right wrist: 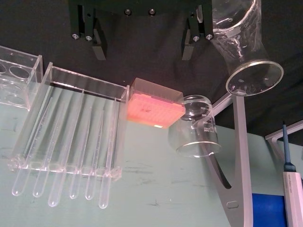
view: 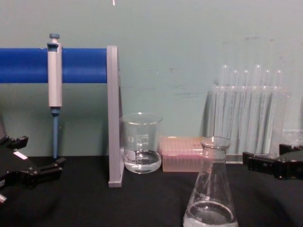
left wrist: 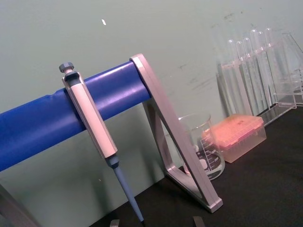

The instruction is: Grasp the erlenmeyer flask with one hand, shake it three times, then place it back.

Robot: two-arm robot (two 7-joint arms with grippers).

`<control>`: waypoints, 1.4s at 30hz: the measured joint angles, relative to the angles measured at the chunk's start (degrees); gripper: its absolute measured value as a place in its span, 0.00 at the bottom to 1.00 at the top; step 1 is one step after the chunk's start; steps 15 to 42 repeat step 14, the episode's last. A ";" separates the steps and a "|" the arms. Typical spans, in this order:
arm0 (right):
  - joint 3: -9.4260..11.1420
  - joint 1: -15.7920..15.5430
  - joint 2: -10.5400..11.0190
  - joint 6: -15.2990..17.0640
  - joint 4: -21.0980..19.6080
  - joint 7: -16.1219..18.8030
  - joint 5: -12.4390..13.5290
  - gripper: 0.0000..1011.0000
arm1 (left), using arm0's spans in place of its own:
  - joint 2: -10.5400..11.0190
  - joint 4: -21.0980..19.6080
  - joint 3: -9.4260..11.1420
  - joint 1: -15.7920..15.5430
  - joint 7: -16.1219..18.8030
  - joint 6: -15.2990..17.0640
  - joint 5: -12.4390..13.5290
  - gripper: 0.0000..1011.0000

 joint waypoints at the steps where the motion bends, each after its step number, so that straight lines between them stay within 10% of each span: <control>1: 0.00 0.00 0.00 0.00 0.00 0.00 0.00 0.99 | 0.00 0.00 0.00 0.00 0.00 0.00 0.00 0.99; 42: 0.00 0.00 0.00 0.00 0.00 0.00 0.00 0.99 | 0.00 0.00 0.00 0.00 0.00 0.00 0.00 0.99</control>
